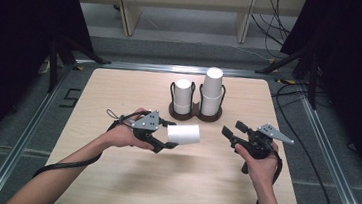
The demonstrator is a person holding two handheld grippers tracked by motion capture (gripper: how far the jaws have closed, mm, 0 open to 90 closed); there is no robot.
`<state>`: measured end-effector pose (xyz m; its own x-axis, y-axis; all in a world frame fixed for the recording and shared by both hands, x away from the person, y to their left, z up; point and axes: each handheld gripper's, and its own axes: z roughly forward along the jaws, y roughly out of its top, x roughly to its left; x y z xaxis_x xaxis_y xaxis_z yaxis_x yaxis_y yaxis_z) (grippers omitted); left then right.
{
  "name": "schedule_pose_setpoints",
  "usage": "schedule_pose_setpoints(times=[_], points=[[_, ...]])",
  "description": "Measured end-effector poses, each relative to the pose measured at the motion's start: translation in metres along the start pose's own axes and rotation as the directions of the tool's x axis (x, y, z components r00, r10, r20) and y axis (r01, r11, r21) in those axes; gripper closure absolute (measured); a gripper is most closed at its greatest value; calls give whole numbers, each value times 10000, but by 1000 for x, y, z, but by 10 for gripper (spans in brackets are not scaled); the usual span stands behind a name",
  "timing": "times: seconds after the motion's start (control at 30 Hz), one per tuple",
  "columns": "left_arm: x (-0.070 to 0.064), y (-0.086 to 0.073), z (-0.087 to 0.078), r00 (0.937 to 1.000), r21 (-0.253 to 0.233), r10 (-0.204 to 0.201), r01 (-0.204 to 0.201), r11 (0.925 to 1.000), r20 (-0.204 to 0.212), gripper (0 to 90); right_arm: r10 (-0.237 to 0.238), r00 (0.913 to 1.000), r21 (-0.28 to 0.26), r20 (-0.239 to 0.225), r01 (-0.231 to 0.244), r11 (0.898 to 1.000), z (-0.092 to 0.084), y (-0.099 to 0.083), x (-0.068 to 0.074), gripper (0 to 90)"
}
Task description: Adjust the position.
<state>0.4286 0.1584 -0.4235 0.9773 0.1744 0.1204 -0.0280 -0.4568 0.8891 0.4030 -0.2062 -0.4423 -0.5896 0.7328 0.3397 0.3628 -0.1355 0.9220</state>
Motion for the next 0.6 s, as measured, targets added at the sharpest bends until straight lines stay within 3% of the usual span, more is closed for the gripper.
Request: schedule_pose_setpoints(times=[0.1, 0.17, 0.23, 0.3, 0.33, 0.4, 0.6], points=[[0, 2, -2, 9997, 382, 209, -215, 9990, 158, 300, -121, 9997, 171, -211, 125, 9998, 0, -1, 1, 279], [0, 2, -2, 9996, 379, 179, -188, 9991, 235, 300, -275, 9993, 385, -255, 285, 9989, 0, 0, 1, 279], [0, 3, -3, 9992, 527, 232, -248, 9983, 318, 300, -825, 9962, 508, -292, 839, 9952, 1, 0, 0, 278], [1, 5, -4, 9987, 701, 298, -326, 9970, 404, 300, -1049, 9940, 540, -300, 1064, 9929, 1, 1, 0, 275], [1, 5, -5, 9986, 743, 304, -335, 9967, 431, 300, -892, 9951, 738, -424, 921, 9930, 1, 1, 2, 271], [2, 6, -6, 9982, 893, 327, -371, 9953, 496, 300, -1348, 9897, 752, -488, 1382, 9876, 2, 2, 1, 269], [4, 9, -8, 9964, 1325, 478, -567, 9896, 696, 300, -1689, 9823, 1268, -814, 1783, 9758, 4, 3, 5, 263]])
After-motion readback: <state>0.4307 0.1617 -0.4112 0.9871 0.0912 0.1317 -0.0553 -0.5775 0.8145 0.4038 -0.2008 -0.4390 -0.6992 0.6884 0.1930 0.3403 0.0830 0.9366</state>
